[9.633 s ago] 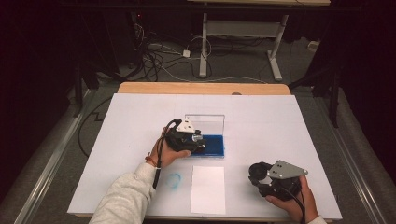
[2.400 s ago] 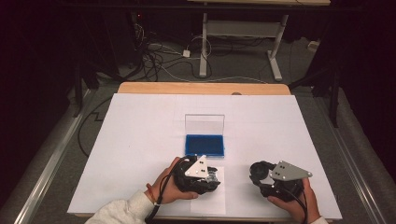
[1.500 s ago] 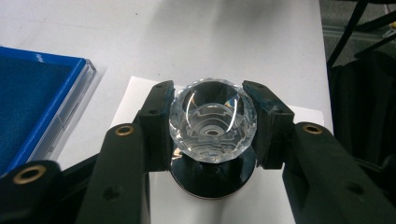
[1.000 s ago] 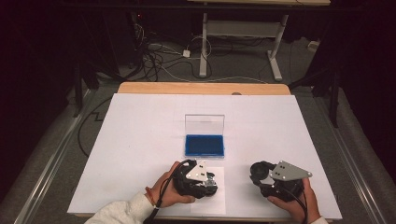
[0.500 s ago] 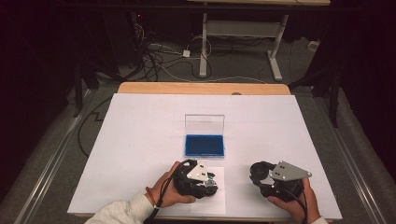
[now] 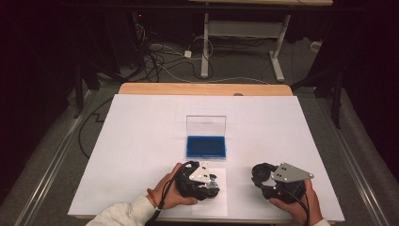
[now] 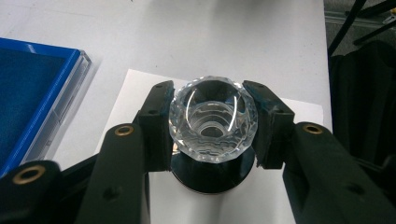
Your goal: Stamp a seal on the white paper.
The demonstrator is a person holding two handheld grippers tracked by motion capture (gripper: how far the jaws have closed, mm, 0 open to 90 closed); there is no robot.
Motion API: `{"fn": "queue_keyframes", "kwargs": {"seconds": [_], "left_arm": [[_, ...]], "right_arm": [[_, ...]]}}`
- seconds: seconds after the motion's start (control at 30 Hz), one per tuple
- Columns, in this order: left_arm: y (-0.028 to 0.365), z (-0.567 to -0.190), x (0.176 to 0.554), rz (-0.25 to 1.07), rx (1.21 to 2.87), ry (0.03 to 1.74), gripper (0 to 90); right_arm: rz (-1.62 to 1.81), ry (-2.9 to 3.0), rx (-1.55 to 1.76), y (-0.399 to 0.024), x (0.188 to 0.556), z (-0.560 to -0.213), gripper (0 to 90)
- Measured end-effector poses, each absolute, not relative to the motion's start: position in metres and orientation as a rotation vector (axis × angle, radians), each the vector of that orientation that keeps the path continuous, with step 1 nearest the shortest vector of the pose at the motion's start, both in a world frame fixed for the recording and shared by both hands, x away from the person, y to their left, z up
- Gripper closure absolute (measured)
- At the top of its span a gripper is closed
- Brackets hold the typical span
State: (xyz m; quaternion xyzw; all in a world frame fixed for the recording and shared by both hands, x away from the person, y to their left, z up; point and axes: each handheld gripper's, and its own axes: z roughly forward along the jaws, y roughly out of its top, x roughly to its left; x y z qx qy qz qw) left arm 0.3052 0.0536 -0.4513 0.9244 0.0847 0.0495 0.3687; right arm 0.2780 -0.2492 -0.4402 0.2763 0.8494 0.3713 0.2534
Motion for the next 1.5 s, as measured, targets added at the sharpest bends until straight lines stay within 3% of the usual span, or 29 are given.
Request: {"fn": "queue_keyframes", "kwargs": {"seconds": [1.13,1.5], "left_arm": [[0.053,-0.451,0.305,0.132,2.376,0.24,54.3],[0.063,-0.428,0.306,0.156,2.318,0.232,54.4]], "right_arm": [[1.007,2.31,0.747,-0.249,0.277,-0.44,38.3],[1.012,2.302,0.745,-0.25,0.277,-0.438,38.3]]}}
